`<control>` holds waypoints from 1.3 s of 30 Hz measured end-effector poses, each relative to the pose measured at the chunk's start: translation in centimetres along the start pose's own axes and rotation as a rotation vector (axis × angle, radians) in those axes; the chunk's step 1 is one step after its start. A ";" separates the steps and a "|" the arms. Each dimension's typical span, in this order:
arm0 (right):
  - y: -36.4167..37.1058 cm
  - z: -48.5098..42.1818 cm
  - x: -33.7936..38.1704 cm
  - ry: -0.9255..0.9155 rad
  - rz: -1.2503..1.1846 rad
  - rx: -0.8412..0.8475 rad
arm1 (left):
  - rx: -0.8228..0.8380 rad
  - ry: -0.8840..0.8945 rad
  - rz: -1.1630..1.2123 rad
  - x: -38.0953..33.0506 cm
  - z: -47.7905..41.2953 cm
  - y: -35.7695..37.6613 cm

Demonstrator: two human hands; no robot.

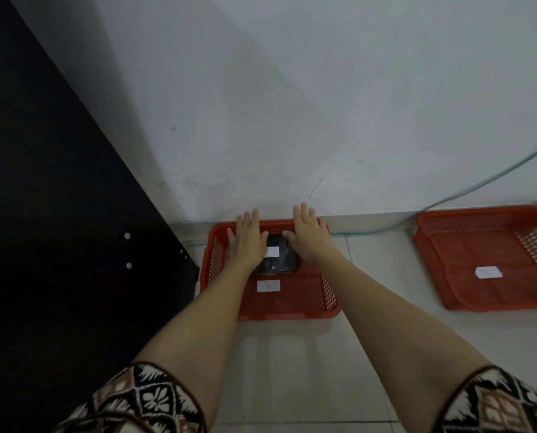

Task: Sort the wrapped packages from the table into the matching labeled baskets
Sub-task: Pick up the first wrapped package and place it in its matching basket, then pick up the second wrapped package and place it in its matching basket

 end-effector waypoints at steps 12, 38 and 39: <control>-26.8 11.9 8.5 -0.008 0.051 -0.041 | -0.037 0.040 -0.137 -12.9 11.0 -25.4; -57.0 35.6 45.0 -0.226 -0.007 -0.149 | -0.310 -0.078 -0.192 -6.7 40.4 -74.1; -56.3 36.3 46.4 -0.230 -0.002 -0.153 | -0.310 -0.084 -0.195 -5.1 41.5 -74.6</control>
Point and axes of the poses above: each hand's wrist, its own z-axis away from the middle knuckle, its own y-axis out of the palm, x = y × z, the point moved 7 cm from there along -z, towards the middle knuckle, and after that the axes turned 1 degree about -y, right-handed, at the moved point
